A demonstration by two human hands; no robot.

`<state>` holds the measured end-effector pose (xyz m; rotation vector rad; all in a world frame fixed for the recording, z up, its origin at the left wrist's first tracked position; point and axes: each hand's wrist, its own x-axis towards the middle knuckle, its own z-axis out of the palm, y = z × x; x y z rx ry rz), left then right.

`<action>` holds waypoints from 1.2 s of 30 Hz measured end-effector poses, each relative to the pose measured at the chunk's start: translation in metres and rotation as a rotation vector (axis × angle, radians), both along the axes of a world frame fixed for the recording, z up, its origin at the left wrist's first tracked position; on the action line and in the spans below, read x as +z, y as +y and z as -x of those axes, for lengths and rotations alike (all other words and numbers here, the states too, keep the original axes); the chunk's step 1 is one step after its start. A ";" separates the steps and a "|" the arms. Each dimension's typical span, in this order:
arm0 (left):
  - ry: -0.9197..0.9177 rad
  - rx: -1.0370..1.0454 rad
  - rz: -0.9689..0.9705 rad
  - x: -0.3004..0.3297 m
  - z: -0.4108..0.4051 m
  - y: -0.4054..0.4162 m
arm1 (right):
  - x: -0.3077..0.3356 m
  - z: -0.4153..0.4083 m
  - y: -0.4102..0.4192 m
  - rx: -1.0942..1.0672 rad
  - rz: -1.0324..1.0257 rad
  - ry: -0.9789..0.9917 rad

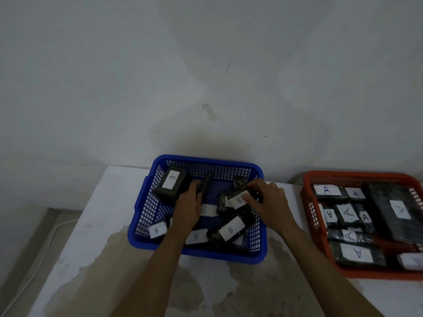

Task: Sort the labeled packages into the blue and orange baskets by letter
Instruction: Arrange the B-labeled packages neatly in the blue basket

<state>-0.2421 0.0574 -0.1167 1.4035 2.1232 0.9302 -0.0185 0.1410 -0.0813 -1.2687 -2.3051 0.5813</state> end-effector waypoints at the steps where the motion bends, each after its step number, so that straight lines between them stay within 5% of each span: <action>1: 0.024 -0.006 -0.019 0.000 0.000 0.000 | -0.001 0.000 0.000 0.000 0.000 0.004; 14: 0.453 -0.021 0.229 0.001 -0.001 -0.009 | -0.002 -0.001 -0.001 -0.004 -0.030 -0.036; 26: 0.333 -0.073 0.218 -0.002 -0.001 -0.017 | -0.004 0.001 -0.003 -0.014 -0.050 -0.052; 31: 0.608 -0.206 0.223 -0.003 -0.001 -0.016 | -0.004 0.001 -0.001 -0.008 -0.060 -0.055; 36: 0.633 -0.153 0.317 0.002 0.002 -0.006 | -0.004 0.001 0.001 -0.003 -0.045 -0.075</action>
